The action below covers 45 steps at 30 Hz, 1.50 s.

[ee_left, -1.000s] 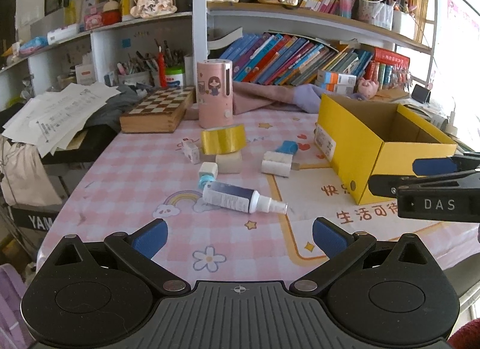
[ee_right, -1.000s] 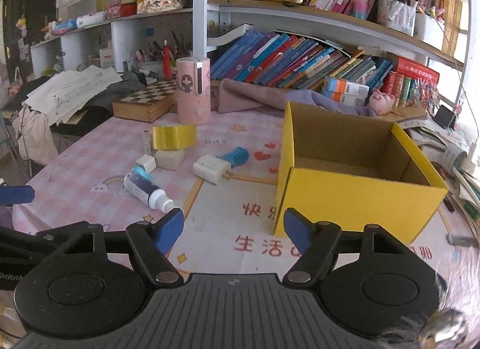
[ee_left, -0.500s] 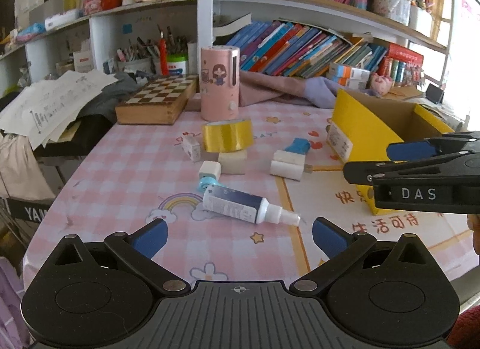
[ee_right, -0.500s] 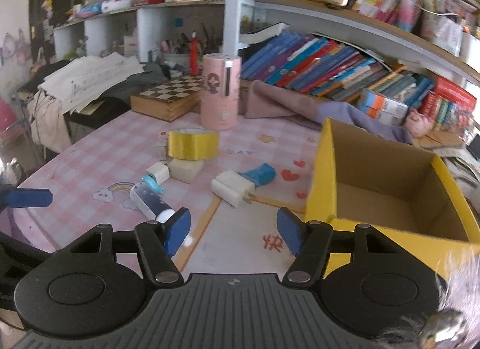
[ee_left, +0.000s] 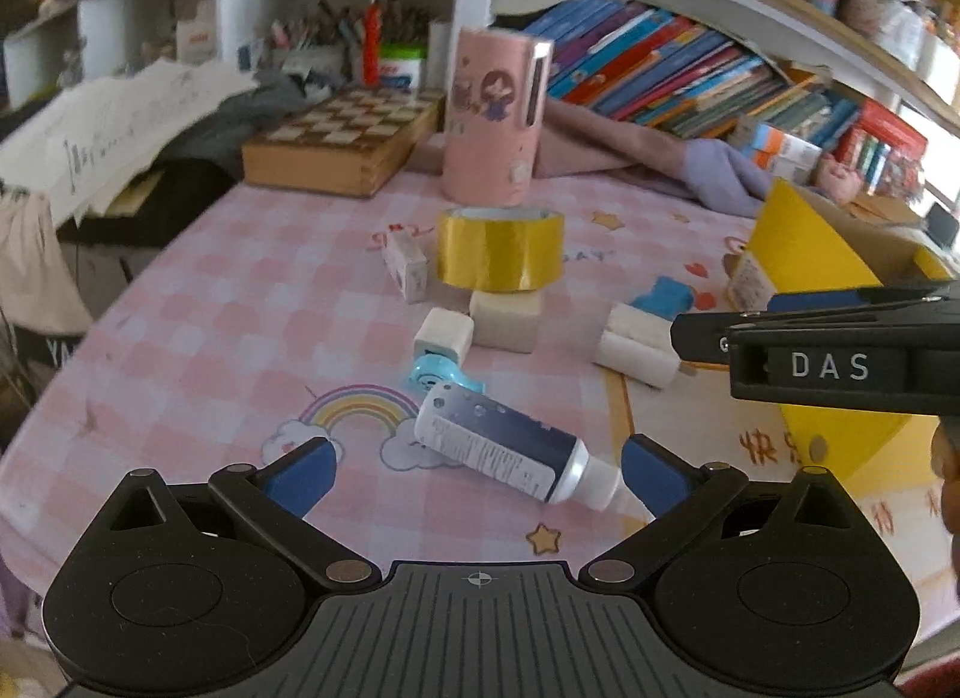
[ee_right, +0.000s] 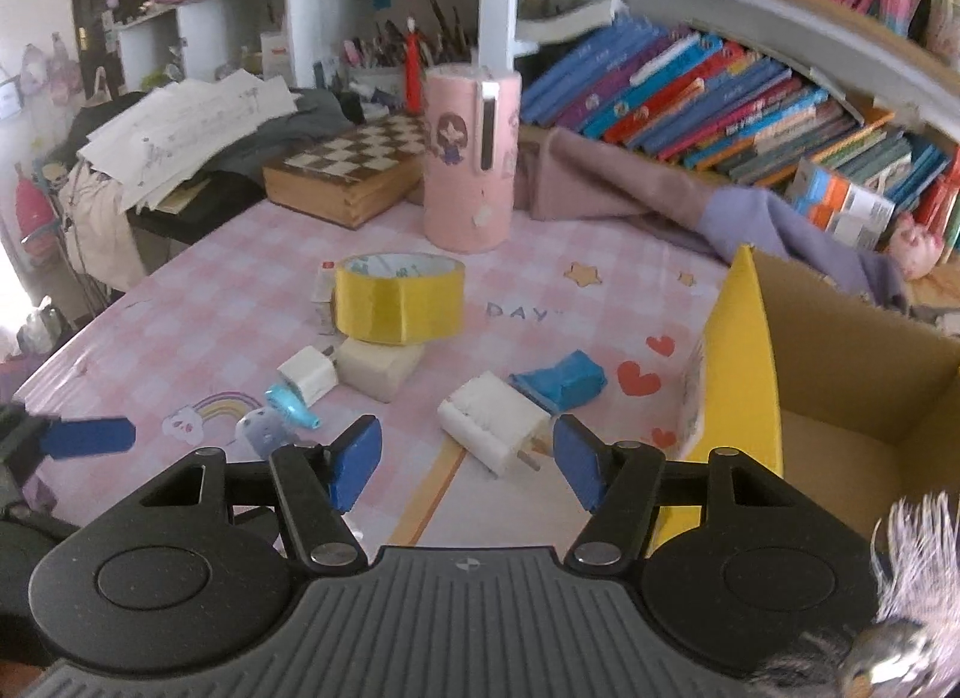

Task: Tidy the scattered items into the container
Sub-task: 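Grasp the white charger with the right tool while the left tool grasps the navy tube bottle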

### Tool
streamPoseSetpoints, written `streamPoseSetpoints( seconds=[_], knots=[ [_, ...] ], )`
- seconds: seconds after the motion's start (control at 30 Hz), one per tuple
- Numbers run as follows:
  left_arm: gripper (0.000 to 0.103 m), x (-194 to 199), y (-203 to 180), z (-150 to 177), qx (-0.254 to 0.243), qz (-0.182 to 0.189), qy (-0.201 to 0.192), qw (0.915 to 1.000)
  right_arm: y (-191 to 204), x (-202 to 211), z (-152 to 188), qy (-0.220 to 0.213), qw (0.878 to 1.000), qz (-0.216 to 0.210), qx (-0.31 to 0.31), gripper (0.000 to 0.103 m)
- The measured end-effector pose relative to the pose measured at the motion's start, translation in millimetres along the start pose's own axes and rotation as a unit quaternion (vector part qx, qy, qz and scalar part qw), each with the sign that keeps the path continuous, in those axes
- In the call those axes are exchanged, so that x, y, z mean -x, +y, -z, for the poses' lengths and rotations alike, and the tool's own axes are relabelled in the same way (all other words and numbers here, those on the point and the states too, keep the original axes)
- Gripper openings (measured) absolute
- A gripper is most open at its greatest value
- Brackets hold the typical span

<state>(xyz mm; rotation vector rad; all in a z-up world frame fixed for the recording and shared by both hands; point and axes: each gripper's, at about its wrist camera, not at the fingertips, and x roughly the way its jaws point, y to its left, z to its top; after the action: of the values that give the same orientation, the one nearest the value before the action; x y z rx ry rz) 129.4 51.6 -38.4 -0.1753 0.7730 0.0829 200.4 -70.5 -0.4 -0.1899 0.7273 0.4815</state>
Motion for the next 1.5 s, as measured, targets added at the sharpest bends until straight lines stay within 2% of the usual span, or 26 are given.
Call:
streamPoseSetpoints(
  seconds=[0.2,0.33,0.43,0.5,0.57,0.67,0.77,0.83,1.0,1.2,1.3,1.33,1.37,1.47,1.5],
  knots=[
    [0.098,-25,-9,-6,0.02,0.0,0.023,0.9995,-10,-30,-6,0.034,0.999,0.013,-0.021,0.063],
    [0.097,-36,-12,-10,0.04,-0.011,0.027,0.9988,-16,-44,-8,0.048,0.998,0.02,-0.036,0.073],
    [0.091,-46,-13,-11,0.052,-0.023,0.041,0.9975,-20,-52,-9,0.052,0.998,0.02,-0.043,0.078],
    [0.078,-52,-14,-10,0.051,-0.032,0.055,0.9967,-21,-56,-10,0.056,0.997,0.018,-0.044,0.078],
    [0.076,-51,-14,-9,0.04,-0.034,0.056,0.9971,-22,-61,-11,0.061,0.997,0.016,-0.044,0.079],
    [0.066,-47,-10,-9,0.031,-0.033,0.056,0.9974,-21,-68,-12,0.067,0.997,0.012,-0.043,0.079],
    [0.05,-40,-11,-9,-0.004,-0.063,0.05,0.9968,-19,-76,-12,0.074,0.996,0.008,-0.041,0.079],
    [0.047,-40,-10,-9,-0.017,-0.075,0.051,0.9957,-17,-81,-12,0.077,0.996,0.009,-0.04,0.079],
    [0.053,-47,-4,-10,-0.011,-0.076,0.07,0.9946,-16,-98,-11,0.09,0.995,0.016,-0.043,0.079],
    [0.051,-54,-2,-14,-0.011,-0.083,0.068,0.9942,-13,-110,-8,0.101,0.994,0.014,-0.032,0.076],
    [0.048,-55,-1,-15,-0.009,-0.081,0.071,0.9942,-13,-113,-8,0.099,0.995,0.011,-0.029,0.073],
    [0.048,-55,-1,-16,-0.01,-0.081,0.071,0.9941,-12,-113,-8,0.097,0.995,0.011,-0.026,0.071],
    [0.045,-55,-1,-16,-0.01,-0.08,0.07,0.9943,-13,-112,-8,0.094,0.995,0.01,-0.024,0.064],
    [0.031,-55,0,-18,-0.009,-0.075,0.071,0.9947,-13,-112,-9,0.091,0.996,0.007,-0.021,0.063],
    [0.031,-55,1,-18,-0.007,-0.072,0.072,0.9948,-13,-111,-8,0.091,0.996,0.006,-0.02,0.063]
  ],
)
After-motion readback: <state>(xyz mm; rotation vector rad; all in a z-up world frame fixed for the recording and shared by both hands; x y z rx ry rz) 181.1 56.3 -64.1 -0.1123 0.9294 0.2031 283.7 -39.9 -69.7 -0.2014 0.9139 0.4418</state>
